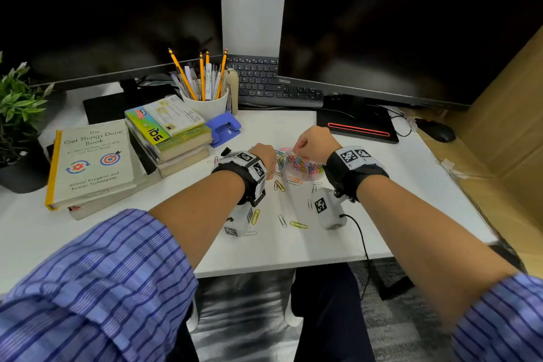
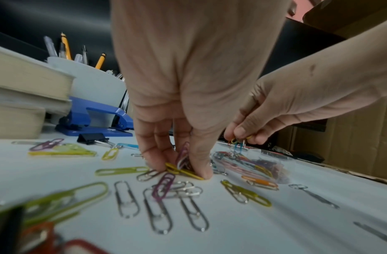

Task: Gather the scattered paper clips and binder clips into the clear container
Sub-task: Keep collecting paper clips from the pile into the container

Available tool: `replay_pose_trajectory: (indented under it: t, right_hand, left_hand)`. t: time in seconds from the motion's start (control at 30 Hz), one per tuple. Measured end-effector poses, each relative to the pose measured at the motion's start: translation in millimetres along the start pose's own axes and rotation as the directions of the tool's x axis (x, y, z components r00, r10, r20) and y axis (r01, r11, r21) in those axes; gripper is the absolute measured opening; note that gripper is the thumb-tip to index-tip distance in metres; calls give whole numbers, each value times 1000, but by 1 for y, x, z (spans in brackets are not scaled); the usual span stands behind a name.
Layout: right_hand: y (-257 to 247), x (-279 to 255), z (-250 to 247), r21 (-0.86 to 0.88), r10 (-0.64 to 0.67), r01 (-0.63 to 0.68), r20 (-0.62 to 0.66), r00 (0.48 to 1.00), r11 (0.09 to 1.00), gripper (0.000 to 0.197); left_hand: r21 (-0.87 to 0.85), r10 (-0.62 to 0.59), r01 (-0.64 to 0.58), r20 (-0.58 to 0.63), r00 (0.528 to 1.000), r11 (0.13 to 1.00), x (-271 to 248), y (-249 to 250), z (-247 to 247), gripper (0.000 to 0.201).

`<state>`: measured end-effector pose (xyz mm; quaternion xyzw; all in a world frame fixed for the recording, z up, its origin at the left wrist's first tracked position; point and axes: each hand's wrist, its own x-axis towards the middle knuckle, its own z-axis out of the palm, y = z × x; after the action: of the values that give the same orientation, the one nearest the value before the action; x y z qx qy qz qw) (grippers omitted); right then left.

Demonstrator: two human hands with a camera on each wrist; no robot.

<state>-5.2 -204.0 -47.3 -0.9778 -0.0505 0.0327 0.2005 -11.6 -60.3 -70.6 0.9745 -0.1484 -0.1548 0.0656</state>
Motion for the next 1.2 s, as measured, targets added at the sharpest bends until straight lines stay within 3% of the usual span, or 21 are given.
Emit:
replay_pose_trajectory:
  t: [0.33, 0.47, 0.63, 0.77, 0.83, 0.93, 1.03, 1.13, 1.2]
  right_hand:
    - [-6, -3, -7, -23, 34, -31, 140, 990, 999, 19]
    - [-4, -6, -5, -15, 31, -30, 93, 995, 999, 18]
    - [0, -8, -4, 22, 52, -54, 63, 997, 998, 18]
    - [0, -10, -4, -7, 36, -35, 100, 994, 999, 20]
    - [0, -8, -7, -14, 26, -25, 70, 997, 1000, 22]
    - [-1, -8, -11, -33, 34, -29, 158, 987, 999, 24]
    - [2, -9, -18, -101, 52, -41, 112, 992, 994, 26]
    - [8, -9, -24, -195, 111, -80, 154, 982, 977, 29]
    - [11, -11, -26, -217, 132, -91, 182, 974, 972, 30]
  left_hand:
    - [27, -3, 4, -19, 1000, 1000, 2, 1, 4, 31]
    - [2, 30, -30, -21, 999, 1000, 2, 5, 2, 33]
    - [69, 28, -29, 13, 1000, 997, -4, 10, 7, 61]
    - [106, 57, -56, -3, 998, 993, -3, 16, 7, 30]
    - [109, 38, -34, -36, 999, 993, -4, 19, 3, 29]
    - [117, 16, -15, -8, 1000, 993, -6, 18, 2, 30]
    - [85, -21, 21, -1, 1000, 996, -7, 18, 1, 32]
    - [119, -25, 22, 21, 999, 993, -6, 16, 0, 34]
    - [169, -4, -4, 45, 999, 986, -4, 18, 0, 26]
